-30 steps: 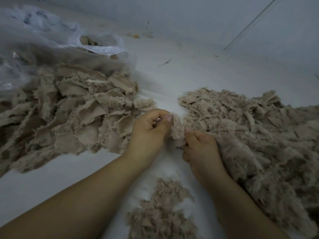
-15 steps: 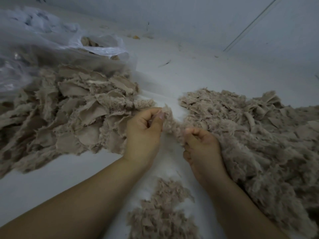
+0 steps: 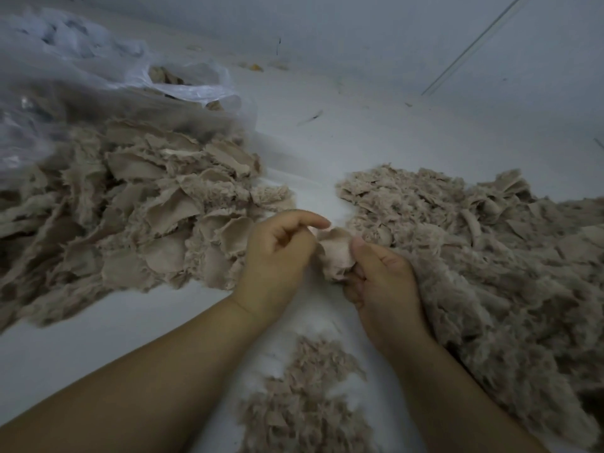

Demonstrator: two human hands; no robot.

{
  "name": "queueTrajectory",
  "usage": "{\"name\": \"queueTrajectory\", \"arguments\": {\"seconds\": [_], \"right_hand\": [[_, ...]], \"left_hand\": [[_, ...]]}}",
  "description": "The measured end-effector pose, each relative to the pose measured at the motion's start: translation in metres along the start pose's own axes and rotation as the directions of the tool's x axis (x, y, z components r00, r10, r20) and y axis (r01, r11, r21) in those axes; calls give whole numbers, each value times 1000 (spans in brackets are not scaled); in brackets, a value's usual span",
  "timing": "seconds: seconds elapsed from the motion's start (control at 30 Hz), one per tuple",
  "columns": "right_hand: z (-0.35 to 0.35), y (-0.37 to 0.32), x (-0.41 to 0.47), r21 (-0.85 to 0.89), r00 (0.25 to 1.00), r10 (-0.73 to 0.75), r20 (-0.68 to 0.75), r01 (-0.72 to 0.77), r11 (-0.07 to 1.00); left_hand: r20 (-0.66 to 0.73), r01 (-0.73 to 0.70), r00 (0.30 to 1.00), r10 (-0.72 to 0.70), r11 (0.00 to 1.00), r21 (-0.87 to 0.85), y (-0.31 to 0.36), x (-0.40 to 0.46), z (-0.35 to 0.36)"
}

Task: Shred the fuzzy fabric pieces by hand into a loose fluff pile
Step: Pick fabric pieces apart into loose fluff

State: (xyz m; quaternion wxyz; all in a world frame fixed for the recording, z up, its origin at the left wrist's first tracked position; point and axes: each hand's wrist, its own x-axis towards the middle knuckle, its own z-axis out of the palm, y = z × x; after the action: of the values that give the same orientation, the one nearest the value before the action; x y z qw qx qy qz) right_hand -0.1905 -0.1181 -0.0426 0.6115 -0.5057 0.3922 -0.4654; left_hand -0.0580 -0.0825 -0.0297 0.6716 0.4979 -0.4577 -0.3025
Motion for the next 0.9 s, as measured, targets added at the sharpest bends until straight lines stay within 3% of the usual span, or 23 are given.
{"name": "queueTrajectory", "arguments": {"seconds": [0.07,0.13,0.2,0.3,0.47,0.63,0.77,0.9], "right_hand": [[1,-1,-1,23,1000,12,12,-12,1000],[2,-2,-1,49,999,10,31,-11,999],[2,-3,-2,61,998,4,56,-8,998],[2,-5,-5,86,995,-14,98,5,996],[3,-5,-2,102,1000,-7,2,7,995],[1,0,0,113,1000,-7,-16,9,994],[1,0,-1,39,999,-32,33,31,999],[1,-2,-2,52,998,-3,-60,6,999]], "left_hand": [[-18,172,985,-174,982,-78,1,3,1],[87,325,943,-320,945,-48,-1,6,3],[205,385,905,-374,923,-16,-3,9,5],[230,396,895,-383,918,-10,-3,11,7],[35,411,911,-410,909,-61,0,15,4],[310,277,899,-308,950,141,1,3,4],[327,252,899,-293,954,161,-5,2,3],[376,247,876,-304,950,192,-3,5,-5]]}}
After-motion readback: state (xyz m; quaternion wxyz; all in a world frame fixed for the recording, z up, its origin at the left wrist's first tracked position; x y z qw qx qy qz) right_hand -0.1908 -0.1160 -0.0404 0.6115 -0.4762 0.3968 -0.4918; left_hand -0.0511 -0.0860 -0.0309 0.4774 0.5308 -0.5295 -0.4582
